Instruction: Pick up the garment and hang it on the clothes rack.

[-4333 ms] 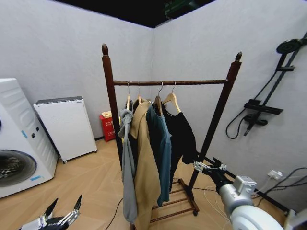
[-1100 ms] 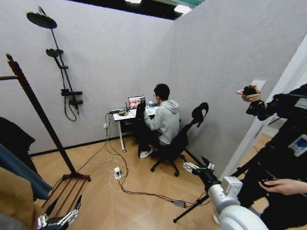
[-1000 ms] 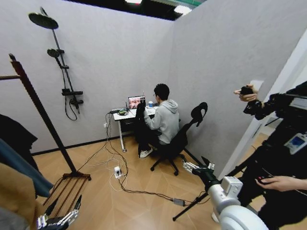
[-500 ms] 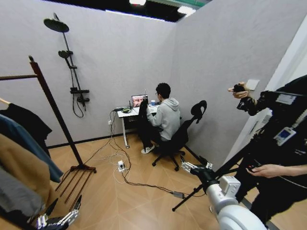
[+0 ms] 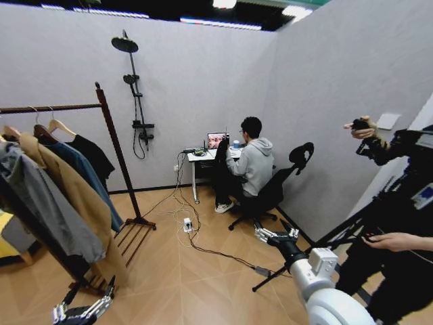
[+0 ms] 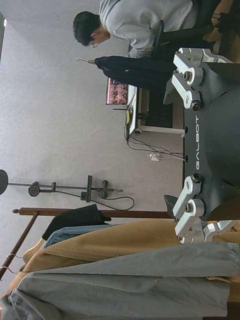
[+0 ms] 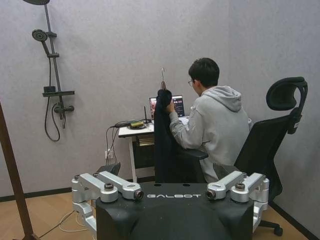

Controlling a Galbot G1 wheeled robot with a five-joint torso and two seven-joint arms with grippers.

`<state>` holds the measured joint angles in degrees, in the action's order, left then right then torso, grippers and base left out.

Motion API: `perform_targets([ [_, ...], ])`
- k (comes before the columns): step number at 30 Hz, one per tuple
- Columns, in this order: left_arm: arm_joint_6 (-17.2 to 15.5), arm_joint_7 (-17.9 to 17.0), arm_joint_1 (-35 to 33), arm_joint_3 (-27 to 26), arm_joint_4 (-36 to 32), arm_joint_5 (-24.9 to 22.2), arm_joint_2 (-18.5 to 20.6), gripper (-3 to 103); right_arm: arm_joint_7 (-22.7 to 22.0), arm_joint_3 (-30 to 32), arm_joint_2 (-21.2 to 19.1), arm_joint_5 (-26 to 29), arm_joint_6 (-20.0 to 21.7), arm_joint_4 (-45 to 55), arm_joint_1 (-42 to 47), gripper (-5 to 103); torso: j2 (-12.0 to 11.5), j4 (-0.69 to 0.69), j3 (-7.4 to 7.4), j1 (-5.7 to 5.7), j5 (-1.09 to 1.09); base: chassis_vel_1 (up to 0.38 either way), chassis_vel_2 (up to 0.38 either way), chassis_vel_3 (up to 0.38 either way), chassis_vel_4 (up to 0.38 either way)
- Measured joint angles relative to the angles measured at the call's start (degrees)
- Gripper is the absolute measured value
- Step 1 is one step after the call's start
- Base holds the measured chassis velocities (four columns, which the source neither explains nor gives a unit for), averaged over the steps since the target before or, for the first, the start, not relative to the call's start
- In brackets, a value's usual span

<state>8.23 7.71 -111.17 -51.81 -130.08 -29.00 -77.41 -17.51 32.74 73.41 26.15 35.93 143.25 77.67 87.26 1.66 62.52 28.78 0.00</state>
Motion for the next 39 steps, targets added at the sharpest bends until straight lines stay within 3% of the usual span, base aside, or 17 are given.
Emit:
perform_targets([
  [39,0.0,0.0,0.0,0.0,0.0,0.0,0.0,100,0.3,-1.4,-0.5,0.8,-0.1,-0.7,-3.2,100,0.0,0.0,0.0,0.0,0.01,0.129,-0.097,-0.094,0.128],
])
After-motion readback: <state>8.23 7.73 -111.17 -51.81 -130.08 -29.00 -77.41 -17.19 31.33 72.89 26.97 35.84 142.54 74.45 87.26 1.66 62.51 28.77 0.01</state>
